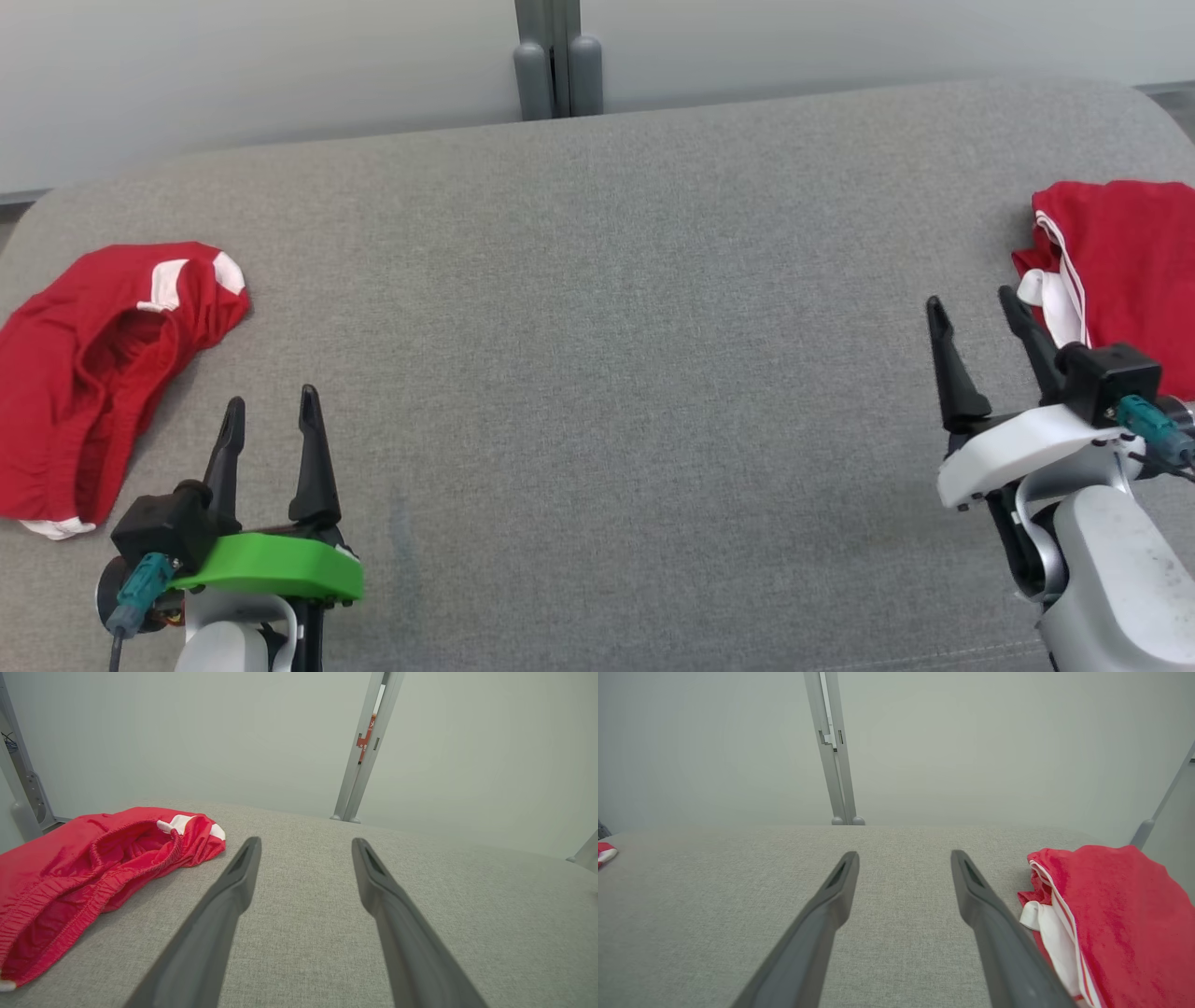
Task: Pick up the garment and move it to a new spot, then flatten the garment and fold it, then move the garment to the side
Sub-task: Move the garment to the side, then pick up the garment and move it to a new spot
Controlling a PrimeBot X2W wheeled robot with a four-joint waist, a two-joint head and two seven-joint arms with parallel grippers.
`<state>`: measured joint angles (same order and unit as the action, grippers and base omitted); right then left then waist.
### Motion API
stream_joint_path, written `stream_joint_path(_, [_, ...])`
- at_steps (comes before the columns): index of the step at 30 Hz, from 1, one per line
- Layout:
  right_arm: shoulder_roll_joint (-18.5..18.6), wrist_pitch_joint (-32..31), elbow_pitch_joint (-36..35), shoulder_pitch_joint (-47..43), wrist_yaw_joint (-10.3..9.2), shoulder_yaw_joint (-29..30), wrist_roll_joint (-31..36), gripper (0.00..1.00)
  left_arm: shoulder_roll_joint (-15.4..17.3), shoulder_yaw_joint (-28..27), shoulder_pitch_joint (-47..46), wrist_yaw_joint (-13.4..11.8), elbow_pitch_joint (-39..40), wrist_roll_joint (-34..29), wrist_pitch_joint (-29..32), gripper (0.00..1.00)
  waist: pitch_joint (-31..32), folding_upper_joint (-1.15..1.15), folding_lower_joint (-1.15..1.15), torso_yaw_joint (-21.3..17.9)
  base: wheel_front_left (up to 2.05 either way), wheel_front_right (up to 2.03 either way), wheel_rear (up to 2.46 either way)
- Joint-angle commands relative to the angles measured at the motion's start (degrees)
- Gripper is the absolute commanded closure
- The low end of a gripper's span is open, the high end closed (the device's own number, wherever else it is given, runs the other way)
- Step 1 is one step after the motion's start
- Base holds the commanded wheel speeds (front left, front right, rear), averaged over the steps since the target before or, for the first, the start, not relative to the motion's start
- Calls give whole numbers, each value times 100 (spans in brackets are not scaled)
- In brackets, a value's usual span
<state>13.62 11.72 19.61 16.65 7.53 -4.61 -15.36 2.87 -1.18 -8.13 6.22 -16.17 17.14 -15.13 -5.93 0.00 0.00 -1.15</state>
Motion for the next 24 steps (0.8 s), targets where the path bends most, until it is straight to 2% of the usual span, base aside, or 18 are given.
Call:
stream_joint_path(1, [-61,-3,-42,-125,-8,-54,89,0,8,30,103,-21,-46,30,0,0,341,0,0,141,0,0,0])
stream_joint_path(6, [-279,-98,-43,-303,-8,-137,272,0,9,21,204,-65,-105,77,0,0,406,0,0,128,0,0,0])
stream_joint_path(15, [-667,-93,66,-626,-8,73,496,0,10,44,228,-152,-157,65,1,0,397,0,0,100,0,0,0])
stream_joint_path(24, [-751,-147,7,-596,-8,210,650,0,9,67,167,-138,-130,143,1,0,327,0,0,132,0,0,0])
